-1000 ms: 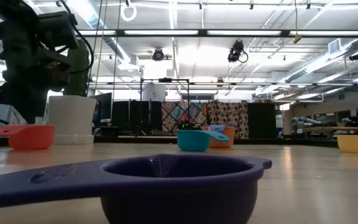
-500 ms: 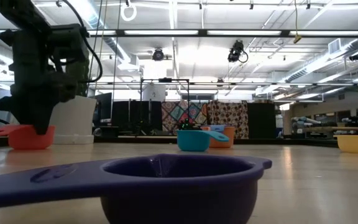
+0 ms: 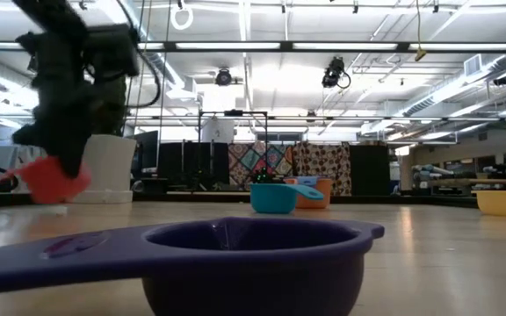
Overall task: Nest measuring cups in basket
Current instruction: Stack the red measuring cup on top of the blue measuring cup
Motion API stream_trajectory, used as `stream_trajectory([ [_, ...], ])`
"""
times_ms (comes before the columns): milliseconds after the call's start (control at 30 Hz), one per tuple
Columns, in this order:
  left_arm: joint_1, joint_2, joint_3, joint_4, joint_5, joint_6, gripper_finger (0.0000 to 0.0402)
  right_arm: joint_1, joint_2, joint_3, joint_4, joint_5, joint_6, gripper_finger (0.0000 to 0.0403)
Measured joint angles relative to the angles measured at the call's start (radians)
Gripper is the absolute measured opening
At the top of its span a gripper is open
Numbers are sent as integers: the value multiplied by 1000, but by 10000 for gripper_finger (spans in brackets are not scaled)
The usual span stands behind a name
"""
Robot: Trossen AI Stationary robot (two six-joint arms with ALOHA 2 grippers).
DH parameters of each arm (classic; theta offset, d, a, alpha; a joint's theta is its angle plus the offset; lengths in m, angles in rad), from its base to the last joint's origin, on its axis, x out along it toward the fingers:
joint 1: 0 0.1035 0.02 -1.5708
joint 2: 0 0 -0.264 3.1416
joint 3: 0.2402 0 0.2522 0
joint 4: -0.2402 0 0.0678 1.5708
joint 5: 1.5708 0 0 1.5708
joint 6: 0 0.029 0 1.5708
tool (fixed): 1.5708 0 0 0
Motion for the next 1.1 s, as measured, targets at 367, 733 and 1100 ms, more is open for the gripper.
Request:
stream_trajectory([
  [367,0,42,339,-174,-33,132,16,0,-80,0,-29,13,-10,36],
  [733,22,368,823,-346,-82,378,16,0,-158,0,-136,138,-18,6],
  [1100,53,730,1313,-397,-81,538,16,0,-175,0,-255,283,1,6],
])
